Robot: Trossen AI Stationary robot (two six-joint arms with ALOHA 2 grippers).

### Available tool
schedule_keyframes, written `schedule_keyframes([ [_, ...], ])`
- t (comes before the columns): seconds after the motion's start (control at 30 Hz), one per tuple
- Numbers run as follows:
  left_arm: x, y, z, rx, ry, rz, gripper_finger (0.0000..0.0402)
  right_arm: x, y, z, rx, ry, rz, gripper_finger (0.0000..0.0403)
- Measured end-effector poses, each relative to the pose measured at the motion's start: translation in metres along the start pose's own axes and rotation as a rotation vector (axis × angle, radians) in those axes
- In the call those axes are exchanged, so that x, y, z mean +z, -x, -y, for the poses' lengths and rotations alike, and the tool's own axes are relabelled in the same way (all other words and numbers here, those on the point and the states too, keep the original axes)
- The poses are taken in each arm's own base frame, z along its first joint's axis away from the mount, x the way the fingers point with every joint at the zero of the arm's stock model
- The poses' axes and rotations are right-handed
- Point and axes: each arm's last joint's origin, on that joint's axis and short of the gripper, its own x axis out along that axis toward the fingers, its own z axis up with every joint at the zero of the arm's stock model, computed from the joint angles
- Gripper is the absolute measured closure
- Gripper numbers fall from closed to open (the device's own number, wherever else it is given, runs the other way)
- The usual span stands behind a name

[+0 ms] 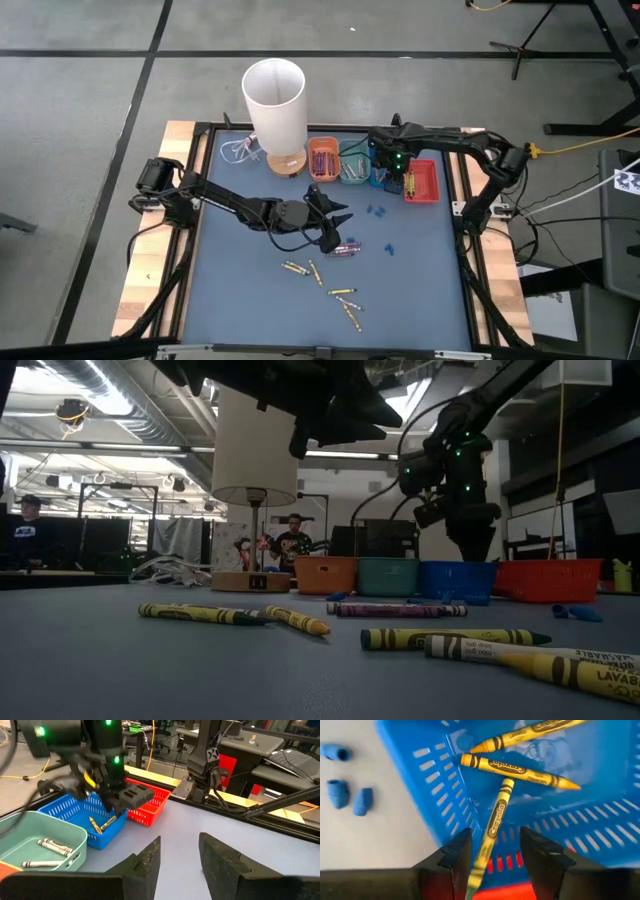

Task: Sort crayons
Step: Put the green crayon into the orange bin

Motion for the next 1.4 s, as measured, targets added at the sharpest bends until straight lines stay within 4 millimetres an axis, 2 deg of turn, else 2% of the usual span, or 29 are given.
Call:
schedule_keyframes([
  [0.17, 0.000, 0.000, 0.000, 0.000, 0.000, 0.000, 0.0282, 0.004, -0.012, 0.002, 0.007, 0.018, -0.025, 0.0238],
  [0.4, 0.000, 0.000, 0.000, 0.000, 0.000, 0.000, 0.0282, 0.006, -0.013, 0.002, 0.004, 0.019, -0.017, 0.0241],
  [0.5, 0.000, 0.000, 0.000, 0.000, 0.000, 0.000, 0.0282, 0.006, -0.013, 0.002, 0.002, 0.018, -0.011, 0.0258],
  [0.8, 0.000, 0.000, 0.000, 0.000, 0.000, 0.000, 0.0282, 0.006, -0.013, 0.002, 0.002, 0.016, -0.012, 0.0345],
  [0.97, 0.000, 0.000, 0.000, 0.000, 0.000, 0.000, 0.0282, 0.006, -0.013, 0.002, 0.002, 0.017, -0.012, 0.0376],
  [1.17, 0.000, 0.000, 0.000, 0.000, 0.000, 0.000, 0.0282, 0.006, -0.012, 0.002, 0.003, 0.017, -0.008, 0.0400],
  [1.4, 0.000, 0.000, 0.000, 0.000, 0.000, 0.000, 0.0282, 0.006, -0.012, 0.002, 0.003, 0.017, -0.009, 0.0403],
])
